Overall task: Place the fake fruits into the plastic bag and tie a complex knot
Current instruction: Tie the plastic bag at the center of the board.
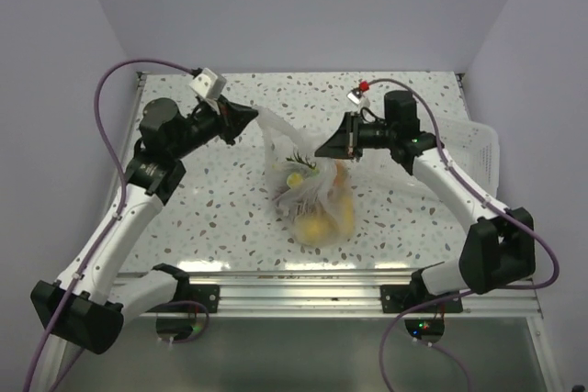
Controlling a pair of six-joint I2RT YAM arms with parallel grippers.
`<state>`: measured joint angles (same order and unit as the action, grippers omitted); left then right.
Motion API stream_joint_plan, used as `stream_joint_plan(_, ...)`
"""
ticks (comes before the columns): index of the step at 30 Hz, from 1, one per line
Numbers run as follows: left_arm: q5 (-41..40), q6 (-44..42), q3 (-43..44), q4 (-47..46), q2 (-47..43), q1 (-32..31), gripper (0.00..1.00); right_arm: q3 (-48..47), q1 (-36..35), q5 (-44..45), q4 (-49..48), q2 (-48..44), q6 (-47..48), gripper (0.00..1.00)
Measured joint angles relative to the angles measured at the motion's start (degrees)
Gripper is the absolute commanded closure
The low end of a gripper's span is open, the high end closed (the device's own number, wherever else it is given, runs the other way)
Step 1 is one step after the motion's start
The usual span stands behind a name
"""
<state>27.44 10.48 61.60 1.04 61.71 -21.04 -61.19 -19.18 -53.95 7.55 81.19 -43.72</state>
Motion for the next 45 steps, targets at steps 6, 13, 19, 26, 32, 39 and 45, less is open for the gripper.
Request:
stream_joint_plan(6,1.4,1.9,0.6,1.7,-4.0,4.4,1.00,-15.7,7.8,-1.3,9.9,0.2,14.2,1.00)
stream_joint_plan(13,7.2,1.4,3.5,1.7,-4.3,4.4,1.00,-24.5,8.4,-0.8,12.4,1.7,24.1,1.00)
stream_joint_plan(19,12.9,-0.2,3.1,1.1,2.3,2.2,1.00,-22.2,4.0,4.0,11.0,5.9,24.7,1.00)
stream_joint_plan(26,12.3,-0.1,0.3,-0.8,3.2,1.6,1.00,-20.0,1.3,7.1,11.5,5.7,27.9,1.00)
stream_joint_plan(32,-1.4,-2.8,-1.9,-1.0,-1.5,1.5,1.00,-19.8,4.5,19.9,14.4,3.9,30.5,1.00)
stream_joint_plan(39,3.1,-14.7,-11.5,3.0,-5.1,1.5,1.00,-18.5,4.6,34.0,12.6,8.5,30.1,1.00)
stream_joint_plan(45,13.3,-38.6,-12.8,21.6,-4.1,1.5,1.00,-22.6,4.8,40.1,11.5,24.3,29.8,1.00)
